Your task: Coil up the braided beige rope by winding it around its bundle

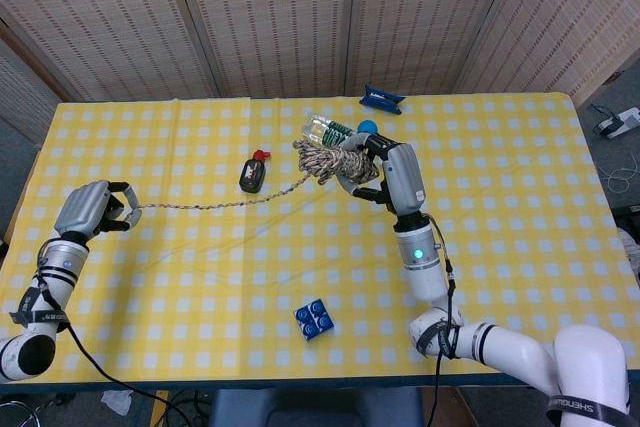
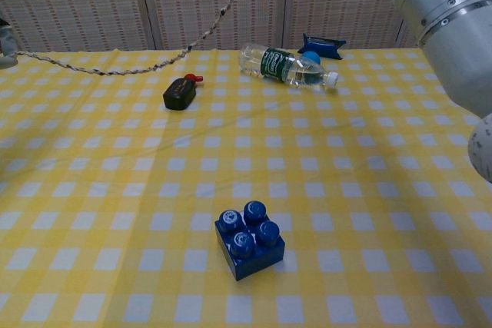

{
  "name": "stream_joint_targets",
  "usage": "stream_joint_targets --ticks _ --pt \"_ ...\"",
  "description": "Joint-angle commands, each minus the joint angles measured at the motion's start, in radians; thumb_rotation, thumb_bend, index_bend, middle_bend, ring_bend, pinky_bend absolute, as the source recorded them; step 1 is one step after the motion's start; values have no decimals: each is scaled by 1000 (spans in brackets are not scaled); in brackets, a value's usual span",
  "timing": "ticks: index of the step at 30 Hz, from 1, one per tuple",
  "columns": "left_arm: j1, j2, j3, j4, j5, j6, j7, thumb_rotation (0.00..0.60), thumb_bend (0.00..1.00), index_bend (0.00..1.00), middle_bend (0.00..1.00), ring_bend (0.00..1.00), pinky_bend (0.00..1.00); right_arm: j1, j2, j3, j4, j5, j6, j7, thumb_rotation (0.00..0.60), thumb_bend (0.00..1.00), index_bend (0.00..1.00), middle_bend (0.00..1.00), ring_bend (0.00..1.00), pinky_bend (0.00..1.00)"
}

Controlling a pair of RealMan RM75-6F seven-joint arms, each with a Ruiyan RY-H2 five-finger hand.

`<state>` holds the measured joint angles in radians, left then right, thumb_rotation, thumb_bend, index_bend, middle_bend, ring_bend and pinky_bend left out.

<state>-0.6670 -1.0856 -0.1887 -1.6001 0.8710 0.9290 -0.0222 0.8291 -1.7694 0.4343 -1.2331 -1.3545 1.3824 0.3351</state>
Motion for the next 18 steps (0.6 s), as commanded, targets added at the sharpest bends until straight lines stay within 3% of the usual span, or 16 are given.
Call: stream_joint_targets --ticks 1,11,18 --pt "42 22 -7 -63 156 148 41 600 388 779 1000 1000 1000 15 -16 -6 22 12 -30 -37 600 431 815 687 564 596" --pt "57 82 -57 -212 385 296 41 600 388 780 1000 1000 1000 57 -57 -21 67 32 -103 -146 600 431 819 689 564 596" --pt "31 99 -90 -301 463 307 51 600 388 783 1000 1000 1000 87 -75 -14 78 60 -154 -216 600 432 824 693 564 596"
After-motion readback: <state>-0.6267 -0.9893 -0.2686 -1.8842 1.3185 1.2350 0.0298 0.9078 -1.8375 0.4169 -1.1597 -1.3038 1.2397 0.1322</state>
